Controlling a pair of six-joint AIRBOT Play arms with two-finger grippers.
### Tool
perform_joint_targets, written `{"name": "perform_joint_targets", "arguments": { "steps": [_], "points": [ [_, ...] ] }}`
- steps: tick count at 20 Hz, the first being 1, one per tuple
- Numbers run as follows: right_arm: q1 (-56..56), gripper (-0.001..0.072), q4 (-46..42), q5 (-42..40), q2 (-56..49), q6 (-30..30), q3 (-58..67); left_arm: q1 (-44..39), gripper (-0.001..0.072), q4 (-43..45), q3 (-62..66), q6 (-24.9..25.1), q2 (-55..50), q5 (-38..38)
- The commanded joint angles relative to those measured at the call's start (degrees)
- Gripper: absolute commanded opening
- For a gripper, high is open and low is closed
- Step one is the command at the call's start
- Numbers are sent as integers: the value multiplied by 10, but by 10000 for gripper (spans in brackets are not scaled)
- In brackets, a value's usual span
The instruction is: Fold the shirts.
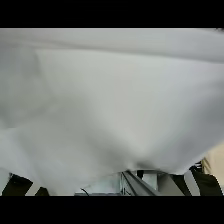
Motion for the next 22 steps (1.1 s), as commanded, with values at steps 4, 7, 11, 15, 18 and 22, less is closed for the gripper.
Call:
{"name": "perform_joint_targets", "arguments": {
  "steps": [4, 7, 11, 15, 18, 22],
  "points": [
    [1, 26, 122, -120, -122, -87, -227, -11, 19, -63, -241, -54, -138, 199],
    [1, 26, 146, -193, -260, -118, -233, -11, 19, -118, -240, -54, -274, 309],
    [2, 26, 229, -270, -471, -144, -180, -10, 19, -146, -154, -74, -473, 372],
    [32, 26, 226, -282, -642, -120, -43, -10, 19, -169, -1, -79, -648, 351],
    [54, 26, 226, -286, -721, -90, 23, -10, 20, -193, 92, -79, -730, 288],
    [56, 27, 227, -247, -738, -84, 43, 4, 20, -202, 143, -34, -754, 190]
  ]
}}
